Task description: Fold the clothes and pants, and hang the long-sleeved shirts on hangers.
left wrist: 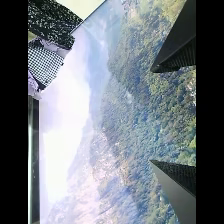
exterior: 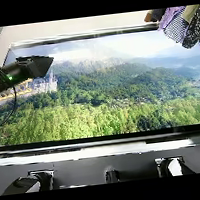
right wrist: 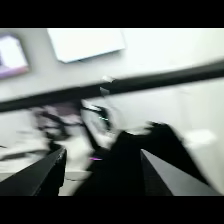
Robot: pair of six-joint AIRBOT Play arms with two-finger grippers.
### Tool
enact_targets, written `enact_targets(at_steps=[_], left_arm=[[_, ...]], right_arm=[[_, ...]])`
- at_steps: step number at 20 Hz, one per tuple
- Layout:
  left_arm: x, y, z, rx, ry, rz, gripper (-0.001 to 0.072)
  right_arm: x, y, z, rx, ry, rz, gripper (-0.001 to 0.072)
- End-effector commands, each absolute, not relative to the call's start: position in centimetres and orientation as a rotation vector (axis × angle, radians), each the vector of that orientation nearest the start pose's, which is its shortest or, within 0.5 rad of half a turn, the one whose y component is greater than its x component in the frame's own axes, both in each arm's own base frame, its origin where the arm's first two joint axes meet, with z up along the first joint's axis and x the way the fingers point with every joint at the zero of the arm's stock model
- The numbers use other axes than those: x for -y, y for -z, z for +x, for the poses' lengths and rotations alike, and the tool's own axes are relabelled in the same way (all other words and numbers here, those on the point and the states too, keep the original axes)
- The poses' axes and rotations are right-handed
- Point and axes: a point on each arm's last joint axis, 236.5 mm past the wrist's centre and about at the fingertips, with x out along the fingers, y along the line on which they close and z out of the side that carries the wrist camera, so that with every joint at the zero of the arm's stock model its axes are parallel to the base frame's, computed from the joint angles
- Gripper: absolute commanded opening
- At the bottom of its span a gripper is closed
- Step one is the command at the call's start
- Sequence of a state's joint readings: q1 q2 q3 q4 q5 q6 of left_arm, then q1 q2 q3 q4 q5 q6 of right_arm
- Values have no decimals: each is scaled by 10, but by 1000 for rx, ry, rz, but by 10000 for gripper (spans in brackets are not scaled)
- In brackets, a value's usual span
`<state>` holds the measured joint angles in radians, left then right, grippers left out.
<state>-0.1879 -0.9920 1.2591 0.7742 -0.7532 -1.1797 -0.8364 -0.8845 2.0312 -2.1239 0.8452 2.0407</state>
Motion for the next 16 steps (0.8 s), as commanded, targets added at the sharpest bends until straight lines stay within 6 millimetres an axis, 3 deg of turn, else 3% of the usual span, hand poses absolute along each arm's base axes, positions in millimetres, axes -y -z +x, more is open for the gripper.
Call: enact_targets(at_steps=[1, 3, 5, 9, 11, 13, 14, 15, 16], left_arm=[[193, -275, 398, -409, 649, -290, 604], [192, -271, 400, -414, 640, -277, 604], [182, -258, 405, -454, 583, -275, 604], [159, -223, 408, -568, 457, -283, 603], [147, -206, 402, -636, 421, -237, 602], [125, -189, 394, -715, 377, -202, 570], [111, -181, 390, -758, 351, -198, 365], [96, -174, 385, -794, 325, -182, 206], [81, -167, 382, -822, 297, -163, 140]], right_arm=[[176, -622, 180, 501, 695, 63, 545], [142, -596, 261, 365, 343, 110, 547], [109, -559, 319, 220, 82, 102, 546], [56, -424, 415, -241, -94, -15, 545], [18, -363, 438, -405, -149, -83, 545], [-21, -295, 437, -598, -240, -101, 543], [-37, -260, 430, -697, -281, -78, 524], [-51, -227, 420, -788, -313, -54, 519], [-61, -197, 406, -875, -344, -55, 430]])
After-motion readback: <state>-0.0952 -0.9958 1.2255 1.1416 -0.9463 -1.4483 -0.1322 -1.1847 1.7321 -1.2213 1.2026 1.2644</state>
